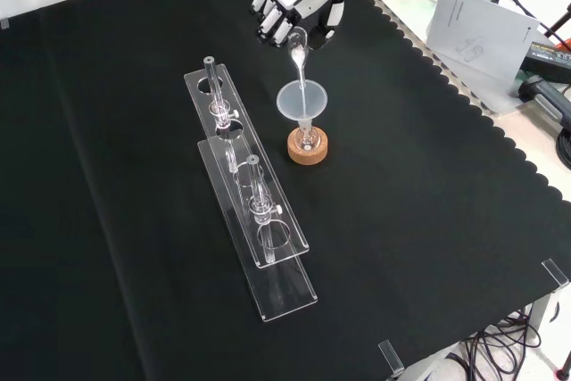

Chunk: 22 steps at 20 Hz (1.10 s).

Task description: Pour all the NaCl from the weighing funnel into the round-bottom flask.

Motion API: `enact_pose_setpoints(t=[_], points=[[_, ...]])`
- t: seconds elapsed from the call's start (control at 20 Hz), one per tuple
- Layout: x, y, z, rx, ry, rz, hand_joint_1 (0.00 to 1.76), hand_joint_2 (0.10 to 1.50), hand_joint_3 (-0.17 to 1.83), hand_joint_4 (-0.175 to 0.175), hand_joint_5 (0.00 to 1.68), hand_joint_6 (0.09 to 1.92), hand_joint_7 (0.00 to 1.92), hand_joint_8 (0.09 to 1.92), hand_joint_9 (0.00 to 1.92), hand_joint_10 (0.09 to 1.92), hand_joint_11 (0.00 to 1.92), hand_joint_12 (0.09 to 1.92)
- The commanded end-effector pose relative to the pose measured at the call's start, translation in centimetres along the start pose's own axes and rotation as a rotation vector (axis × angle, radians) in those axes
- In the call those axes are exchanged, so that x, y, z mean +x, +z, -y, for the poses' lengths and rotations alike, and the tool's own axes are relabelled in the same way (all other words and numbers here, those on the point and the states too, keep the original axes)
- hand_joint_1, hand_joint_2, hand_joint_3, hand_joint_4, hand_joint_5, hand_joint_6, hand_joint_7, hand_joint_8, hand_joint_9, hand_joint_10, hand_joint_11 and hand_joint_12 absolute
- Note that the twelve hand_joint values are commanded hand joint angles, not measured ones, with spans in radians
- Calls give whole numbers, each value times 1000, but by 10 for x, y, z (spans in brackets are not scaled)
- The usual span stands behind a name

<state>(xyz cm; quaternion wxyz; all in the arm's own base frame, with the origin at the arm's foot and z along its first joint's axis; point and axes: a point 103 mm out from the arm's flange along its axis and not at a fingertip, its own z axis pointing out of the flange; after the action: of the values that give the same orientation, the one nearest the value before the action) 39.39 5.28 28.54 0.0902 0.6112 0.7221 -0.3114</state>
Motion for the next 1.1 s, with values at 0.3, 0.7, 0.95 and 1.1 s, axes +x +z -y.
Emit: enact_pose_setpoints(t=[0.3,0.7,0.95,1.1], points=[[1,-3,-1,6,5,20,1110,708,571,175,1258,668,751,625,1175,203,921,947],[10,-11,-2,7,-3,51,1110,707,572,175,1259,665,751,624,1178,200,920,947],[1,-2,-3,9,-4,51,1111,707,572,175,1260,664,751,624,1180,197,920,947],[9,-8,-2,11,0,77,1111,707,572,175,1260,663,751,624,1181,196,920,947]])
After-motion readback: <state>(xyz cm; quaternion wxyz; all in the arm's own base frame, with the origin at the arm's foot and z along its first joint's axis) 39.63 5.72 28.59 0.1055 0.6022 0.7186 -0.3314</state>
